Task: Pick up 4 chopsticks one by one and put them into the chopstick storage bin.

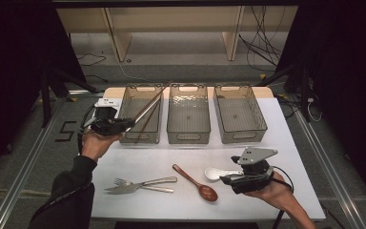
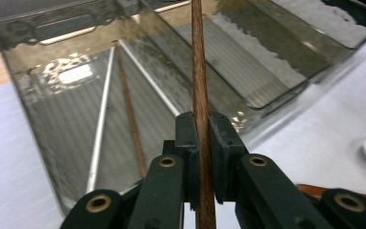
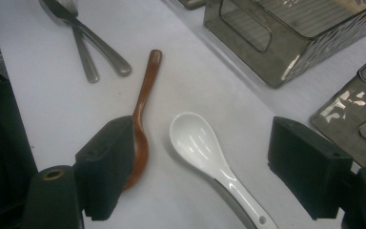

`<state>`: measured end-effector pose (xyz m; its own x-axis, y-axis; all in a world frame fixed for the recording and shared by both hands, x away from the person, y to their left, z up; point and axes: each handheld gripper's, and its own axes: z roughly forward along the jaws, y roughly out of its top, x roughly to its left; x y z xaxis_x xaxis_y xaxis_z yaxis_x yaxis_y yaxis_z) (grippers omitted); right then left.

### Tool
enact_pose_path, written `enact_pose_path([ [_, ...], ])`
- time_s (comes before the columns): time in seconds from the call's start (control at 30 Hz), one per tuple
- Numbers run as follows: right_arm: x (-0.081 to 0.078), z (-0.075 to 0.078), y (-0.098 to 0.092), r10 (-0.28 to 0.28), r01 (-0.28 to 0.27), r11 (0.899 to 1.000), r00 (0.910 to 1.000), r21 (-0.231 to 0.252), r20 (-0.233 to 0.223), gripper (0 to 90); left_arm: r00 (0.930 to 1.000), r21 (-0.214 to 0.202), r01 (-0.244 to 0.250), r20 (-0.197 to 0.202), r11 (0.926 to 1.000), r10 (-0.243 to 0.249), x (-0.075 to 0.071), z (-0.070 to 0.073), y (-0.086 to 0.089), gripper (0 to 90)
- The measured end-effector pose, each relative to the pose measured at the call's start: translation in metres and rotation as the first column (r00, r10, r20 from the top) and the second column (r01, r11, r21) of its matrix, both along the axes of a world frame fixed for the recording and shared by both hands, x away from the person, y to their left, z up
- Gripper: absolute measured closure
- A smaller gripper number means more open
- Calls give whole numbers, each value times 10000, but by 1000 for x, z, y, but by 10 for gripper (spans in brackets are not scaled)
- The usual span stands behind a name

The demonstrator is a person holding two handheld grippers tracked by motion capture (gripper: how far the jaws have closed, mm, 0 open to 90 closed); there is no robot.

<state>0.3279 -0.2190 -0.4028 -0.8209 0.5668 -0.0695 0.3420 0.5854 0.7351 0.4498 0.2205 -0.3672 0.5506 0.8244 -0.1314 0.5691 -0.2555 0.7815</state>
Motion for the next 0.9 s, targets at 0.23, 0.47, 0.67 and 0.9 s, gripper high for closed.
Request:
enact_pose_path([
  [0.23, 0, 0, 0, -1, 1, 10000, 10000, -10, -46, 252, 9981, 147, -483, -375, 9987, 488, 18, -6, 7, 828],
  [0.47, 1, 0, 0, 29, -30, 10000, 10000, -22, -69, 252, 9940, 395, -810, -701, 9959, 836, 31, -12, 8, 827],
  [0.67, 0, 0, 0, 17, -18, 10000, 10000, -21, -74, 252, 9894, 450, -1092, -912, 9930, 1130, 39, -14, 9, 827],
  [0.9, 1, 0, 0, 60, -60, 10000, 10000, -52, -65, 253, 9829, 557, -1327, -1213, 9896, 1386, 46, -18, 10, 826],
])
